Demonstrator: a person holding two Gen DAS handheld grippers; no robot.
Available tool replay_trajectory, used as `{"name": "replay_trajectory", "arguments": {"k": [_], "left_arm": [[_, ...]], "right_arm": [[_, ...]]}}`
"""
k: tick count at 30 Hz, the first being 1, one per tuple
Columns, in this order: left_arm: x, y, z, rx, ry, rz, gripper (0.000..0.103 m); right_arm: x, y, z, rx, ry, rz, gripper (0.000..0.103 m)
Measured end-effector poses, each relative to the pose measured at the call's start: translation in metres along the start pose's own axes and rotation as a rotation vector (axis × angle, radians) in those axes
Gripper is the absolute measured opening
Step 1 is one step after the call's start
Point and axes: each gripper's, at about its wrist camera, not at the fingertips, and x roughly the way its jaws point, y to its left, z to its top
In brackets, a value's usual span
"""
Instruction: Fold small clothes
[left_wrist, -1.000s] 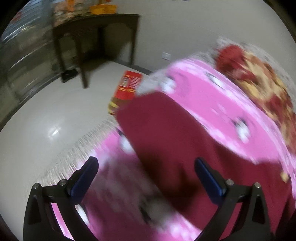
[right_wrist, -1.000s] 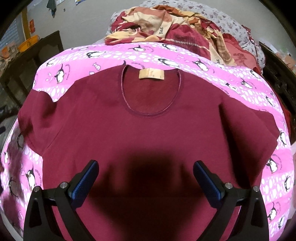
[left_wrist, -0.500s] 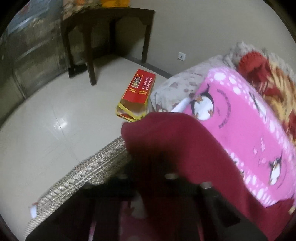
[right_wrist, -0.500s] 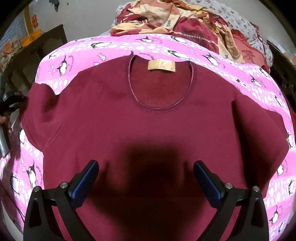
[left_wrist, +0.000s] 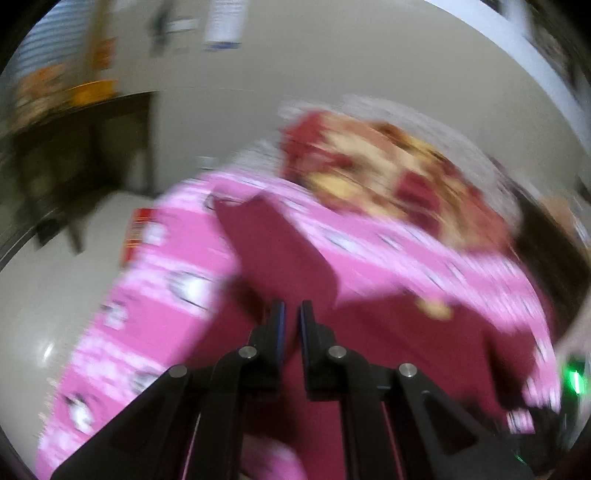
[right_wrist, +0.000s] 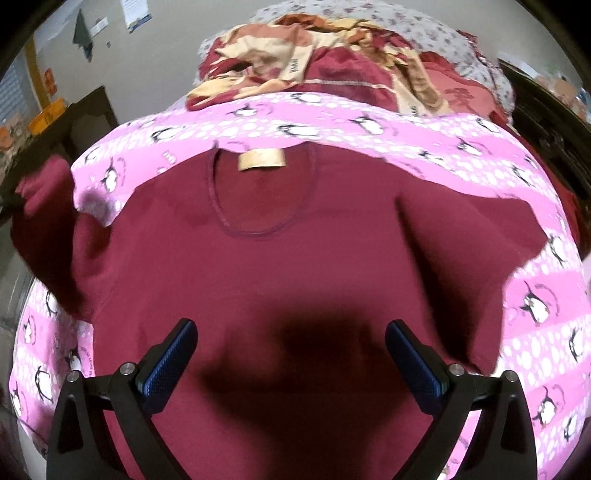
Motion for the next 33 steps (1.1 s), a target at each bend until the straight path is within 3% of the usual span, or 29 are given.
{"name": "replay_trajectory", "arguments": {"k": [3,5,7,11,13,16,19,21,23,28,30,31,32,33], "left_arm": [[0.022,-0.054,-0.050,0.091,0.119,-0.067,0.007],[0.041,-0.075,-0.082,0.132,0.199,-0.071,0.015],[0.054,-0.081,-0.102,0.147,0.274,-0.063,0.050],[0.030,-0.067,-0.110,0.136,0.233,-0.042,0.064],[0.011,-0.055,-0.105,0.160,0.170,0.010,0.080],[0.005,-0.030,-0.091,0.191,0.137,0.106,0.082],[0.018,-0.003,-0.088,0.181,0.170,0.227,0.082],[0.024,0.016,-0.087,0.136,0.186,0.264,0.082],[0.031,0.031,-0.082,0.079,0.192,0.292,0.082],[0.050,0.049,-0.083,0.038,0.226,0.347,0.082],[0.059,0.053,-0.085,0.027,0.250,0.352,0.082],[0.063,0.055,-0.086,0.019,0.260,0.353,0.082],[0.065,0.056,-0.087,0.007,0.269,0.352,0.082],[0.066,0.058,-0.087,-0.005,0.273,0.351,0.082]], "right_arm": [[-0.005,-0.017,-0.004,0.036,0.000,-0.008,0.103],[-0.007,-0.025,-0.007,0.043,0.003,-0.017,0.103],[-0.006,-0.033,-0.008,0.035,0.014,-0.031,0.103],[-0.005,-0.041,-0.011,0.027,0.024,0.008,0.103],[-0.005,-0.041,-0.011,0.051,0.014,0.094,0.103],[0.001,-0.027,-0.003,0.059,0.003,0.222,0.103],[0.015,-0.003,0.007,0.008,0.024,0.241,0.102],[0.030,0.017,0.017,-0.030,0.029,0.238,0.097],[0.046,0.029,0.027,-0.039,0.043,0.228,0.083],[0.088,0.047,0.042,-0.038,0.076,0.211,0.074],[0.094,0.058,0.043,-0.069,0.042,0.178,0.067],[0.091,0.062,0.042,-0.097,0.014,0.183,0.052],[0.089,0.064,0.042,-0.116,0.004,0.191,0.021],[0.086,0.064,0.042,-0.133,-0.002,0.197,0.011]]}}
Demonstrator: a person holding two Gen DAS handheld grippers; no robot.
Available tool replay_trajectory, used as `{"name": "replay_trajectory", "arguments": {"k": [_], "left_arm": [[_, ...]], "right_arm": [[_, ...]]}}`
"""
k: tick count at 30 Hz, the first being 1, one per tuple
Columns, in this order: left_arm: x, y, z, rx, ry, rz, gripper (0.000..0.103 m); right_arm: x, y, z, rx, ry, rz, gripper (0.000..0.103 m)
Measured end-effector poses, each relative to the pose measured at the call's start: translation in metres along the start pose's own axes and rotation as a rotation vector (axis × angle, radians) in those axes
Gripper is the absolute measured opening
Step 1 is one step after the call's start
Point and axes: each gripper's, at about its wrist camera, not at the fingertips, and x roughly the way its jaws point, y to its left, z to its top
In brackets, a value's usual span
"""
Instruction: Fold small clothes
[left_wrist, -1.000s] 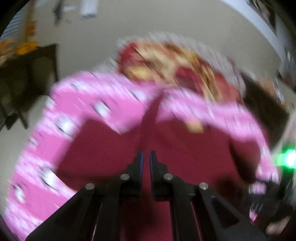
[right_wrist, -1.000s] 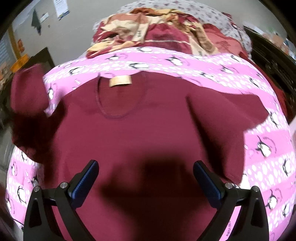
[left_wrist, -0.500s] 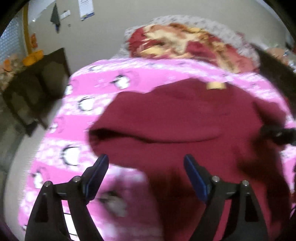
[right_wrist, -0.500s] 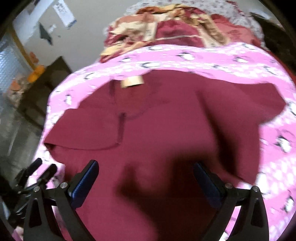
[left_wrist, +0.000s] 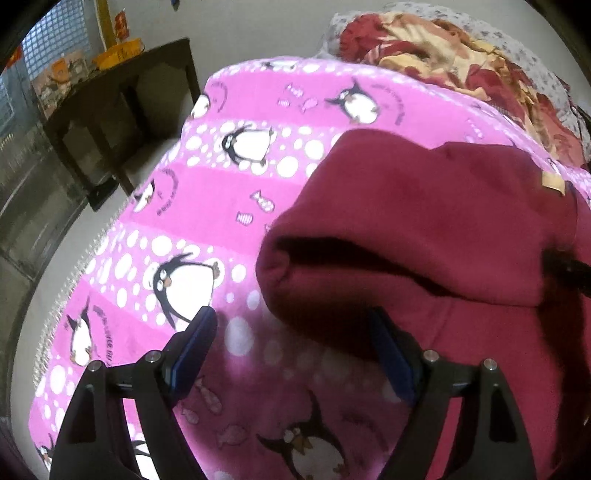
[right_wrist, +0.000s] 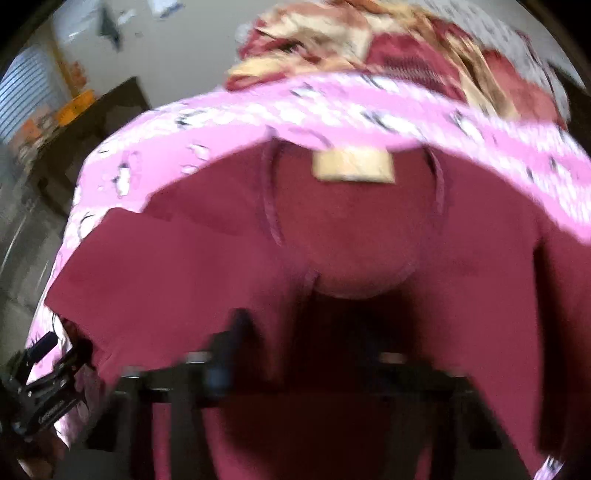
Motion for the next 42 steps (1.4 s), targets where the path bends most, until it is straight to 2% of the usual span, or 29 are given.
{"name": "replay_trajectory", "arguments": {"k": [1,3,6,9,11,13,18,19,21,22,23,24,25,27,29,30,34,37,39,40,42], "left_arm": [[0.000,0.001,0.000,-0.010,0.002,-0.005,0.082],[-0.006,0.002,0.000,-0.019,-0.010,-0.009,0.082],[-0.021,0.002,-0.002,-0.006,-0.041,-0.028,0.082],[-0.032,-0.002,-0.009,0.029,-0.054,-0.041,0.082],[-0.030,-0.004,-0.014,0.045,-0.027,-0.047,0.082],[-0.027,-0.006,-0.019,0.048,-0.008,-0.053,0.082],[-0.023,-0.009,-0.027,0.047,0.018,-0.065,0.082],[-0.025,-0.010,-0.027,0.048,0.017,-0.070,0.082],[-0.029,-0.010,-0.027,0.046,0.006,-0.076,0.082],[-0.032,-0.009,-0.026,0.041,-0.002,-0.080,0.082],[-0.035,-0.007,-0.025,0.029,-0.010,-0.091,0.082],[-0.038,-0.006,-0.024,0.018,-0.018,-0.103,0.082],[-0.040,-0.005,-0.022,0.006,-0.027,-0.113,0.082],[-0.038,-0.008,-0.020,0.007,-0.031,-0.119,0.084],[-0.029,-0.016,-0.020,0.038,-0.004,-0.102,0.084],[-0.024,-0.017,-0.021,0.045,0.010,-0.094,0.084],[-0.006,-0.011,-0.025,0.019,0.063,-0.097,0.084],[-0.001,-0.006,-0.023,0.000,0.072,-0.110,0.084],[0.001,-0.005,-0.021,-0.002,0.069,-0.118,0.084],[0.001,-0.005,-0.021,-0.001,0.067,-0.119,0.084],[0.001,-0.004,-0.021,-0.007,0.063,-0.125,0.084]], "right_arm": [[-0.005,-0.004,0.000,0.013,-0.011,0.039,0.005],[-0.023,-0.019,0.001,0.066,-0.037,0.103,0.005],[-0.062,-0.039,0.001,0.101,-0.113,0.130,0.005],[-0.100,-0.065,0.000,0.111,-0.177,0.068,0.005],[-0.112,-0.082,-0.004,0.124,-0.182,0.007,0.005],[-0.116,-0.100,-0.011,0.117,-0.163,-0.124,0.005],[-0.112,-0.144,-0.021,0.179,-0.095,-0.253,0.004],[-0.112,-0.146,-0.020,0.171,-0.072,-0.257,0.005],[-0.114,-0.141,-0.018,0.154,-0.043,-0.211,0.006],[-0.121,-0.132,-0.015,0.150,-0.058,-0.196,0.013],[-0.129,-0.122,-0.012,0.142,-0.095,-0.167,0.034],[-0.135,-0.109,-0.010,0.131,-0.128,-0.130,0.049],[-0.139,-0.095,-0.007,0.113,-0.152,-0.088,0.074],[-0.128,-0.052,0.007,0.022,-0.135,0.030,0.077],[-0.103,-0.003,0.023,-0.084,-0.079,0.158,0.075],[-0.092,0.016,0.029,-0.120,-0.064,0.191,0.075],[-0.029,0.091,0.051,-0.282,0.019,0.266,0.073],[0.018,0.120,0.056,-0.340,0.094,0.294,0.073],[0.050,0.134,0.058,-0.393,0.167,0.266,0.027],[0.057,0.136,0.060,-0.391,0.177,0.257,0.008],[0.063,0.137,0.063,-0.345,0.167,0.288,0.008]]}}
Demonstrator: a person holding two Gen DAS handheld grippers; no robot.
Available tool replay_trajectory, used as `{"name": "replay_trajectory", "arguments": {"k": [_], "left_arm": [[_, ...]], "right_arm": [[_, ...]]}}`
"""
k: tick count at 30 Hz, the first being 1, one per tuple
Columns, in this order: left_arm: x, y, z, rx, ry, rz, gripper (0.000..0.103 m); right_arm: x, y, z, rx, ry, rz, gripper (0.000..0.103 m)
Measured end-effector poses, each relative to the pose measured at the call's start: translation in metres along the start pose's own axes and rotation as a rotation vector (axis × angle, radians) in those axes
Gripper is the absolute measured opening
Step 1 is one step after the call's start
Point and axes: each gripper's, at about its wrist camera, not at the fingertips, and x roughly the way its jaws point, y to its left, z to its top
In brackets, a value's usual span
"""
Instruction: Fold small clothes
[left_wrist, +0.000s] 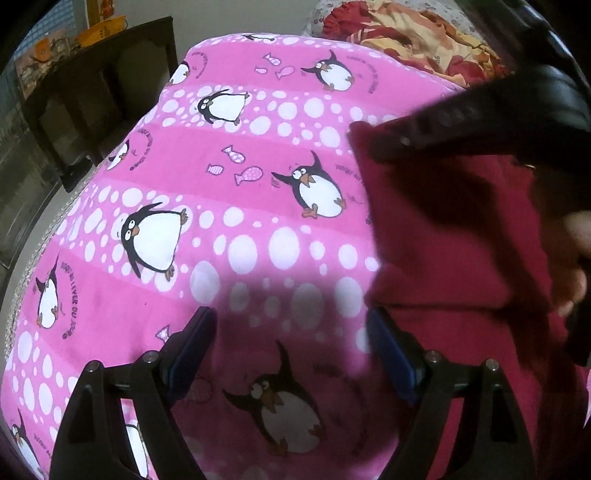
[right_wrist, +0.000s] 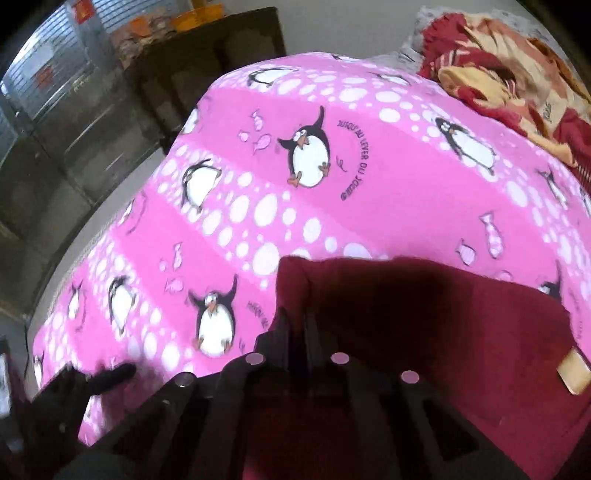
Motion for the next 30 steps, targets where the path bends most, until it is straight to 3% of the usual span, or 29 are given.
{"name": "replay_trajectory", "arguments": {"k": [4,6,8,10,14,18,23,25,28,30], "left_arm": [[-0.008,0.008,0.001,-0.009,-0.010,0.007,0.084],[-0.019,0.015,0.005,-0.022,-0.036,0.009,0.084],[-0.032,0.021,0.011,-0.045,-0.074,0.010,0.084],[-0.040,0.023,0.017,-0.070,-0.098,-0.010,0.084],[-0.040,0.002,0.029,-0.074,-0.104,-0.048,0.084],[-0.006,-0.029,0.023,-0.008,-0.021,-0.010,0.084],[-0.002,-0.041,0.020,0.011,-0.001,0.031,0.084],[-0.013,-0.043,0.022,0.014,-0.017,0.037,0.084],[-0.032,-0.048,0.024,0.021,-0.064,0.035,0.084],[-0.039,-0.056,0.024,0.030,-0.075,0.019,0.084]], "right_arm": [[0.014,-0.003,-0.004,0.052,-0.012,0.014,0.010],[-0.002,-0.006,-0.012,0.081,-0.020,0.053,0.013],[-0.034,-0.009,-0.028,0.076,-0.015,0.037,0.034],[-0.061,-0.012,-0.046,0.074,-0.014,-0.050,0.053],[-0.103,-0.034,-0.093,0.133,-0.011,-0.124,0.055],[-0.077,-0.060,-0.126,0.209,0.110,-0.286,0.055],[-0.103,-0.064,-0.138,0.209,0.037,-0.275,0.056],[-0.124,-0.069,-0.144,0.196,-0.029,-0.319,0.063],[-0.153,-0.097,-0.161,0.265,-0.073,-0.379,0.066],[-0.165,-0.120,-0.175,0.364,-0.078,-0.345,0.066]]}}
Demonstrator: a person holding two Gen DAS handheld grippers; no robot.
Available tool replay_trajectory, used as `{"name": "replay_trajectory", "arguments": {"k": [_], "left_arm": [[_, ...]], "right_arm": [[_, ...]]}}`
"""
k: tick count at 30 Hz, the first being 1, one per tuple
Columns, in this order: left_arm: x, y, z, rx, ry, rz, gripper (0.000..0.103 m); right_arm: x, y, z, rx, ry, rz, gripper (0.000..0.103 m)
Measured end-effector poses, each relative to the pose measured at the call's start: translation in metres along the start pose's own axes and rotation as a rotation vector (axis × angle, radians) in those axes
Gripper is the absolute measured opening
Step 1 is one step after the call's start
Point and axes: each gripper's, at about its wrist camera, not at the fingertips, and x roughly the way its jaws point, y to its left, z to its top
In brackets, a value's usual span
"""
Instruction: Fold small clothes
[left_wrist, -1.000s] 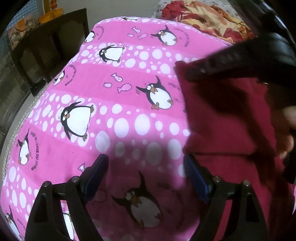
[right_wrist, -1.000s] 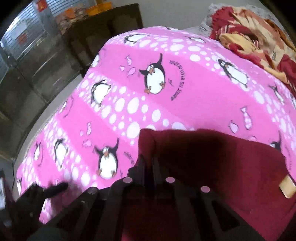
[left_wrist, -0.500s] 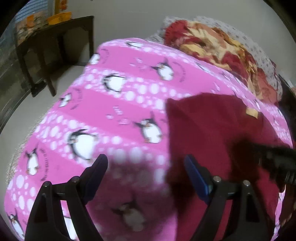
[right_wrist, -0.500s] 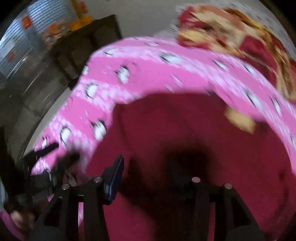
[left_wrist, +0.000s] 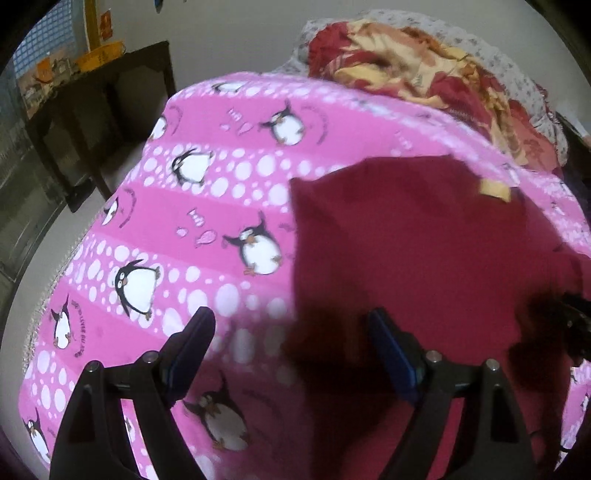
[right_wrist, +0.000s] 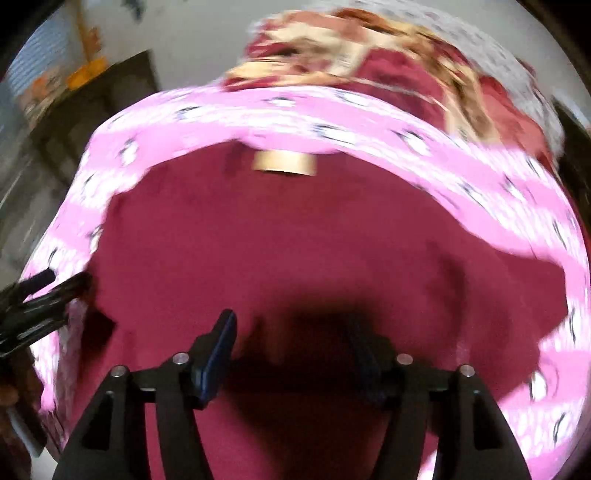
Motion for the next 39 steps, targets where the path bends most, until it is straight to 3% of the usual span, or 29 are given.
{"name": "replay_trajectory", "arguments": {"k": [3,6,10,14,22,25,29,34,39], "left_arm": [[-0.005,-0.016,0.000,0.030,-0.012,-0.014,0.084],[0.001,-0.033,0.000,0.064,0.000,-0.021,0.084],[0.010,-0.049,-0.004,0.072,0.018,-0.035,0.084],[0.013,-0.056,-0.005,0.083,0.018,-0.023,0.084],[0.026,-0.053,0.002,0.093,0.029,-0.009,0.084],[0.036,-0.050,0.003,0.085,0.047,-0.007,0.085],[0.045,-0.051,0.001,0.099,0.065,0.002,0.089],[0.036,-0.046,-0.002,0.071,0.067,-0.017,0.089],[0.024,-0.049,-0.008,0.055,0.058,-0.016,0.089]], "right_arm": [[-0.026,-0.026,-0.009,0.101,-0.053,0.092,0.067],[-0.047,-0.050,-0.019,0.168,-0.089,0.118,0.070],[-0.050,-0.054,-0.024,0.164,-0.079,0.131,0.070],[-0.041,-0.032,-0.015,0.107,-0.079,0.141,0.070],[0.000,-0.010,0.017,0.070,-0.065,0.070,0.070],[0.025,-0.014,0.023,0.084,-0.016,0.015,0.070],[0.033,-0.016,0.024,0.075,-0.011,-0.004,0.070],[0.009,-0.017,0.008,0.051,-0.024,-0.004,0.070],[0.025,-0.021,-0.004,0.043,0.030,-0.033,0.070]]}}
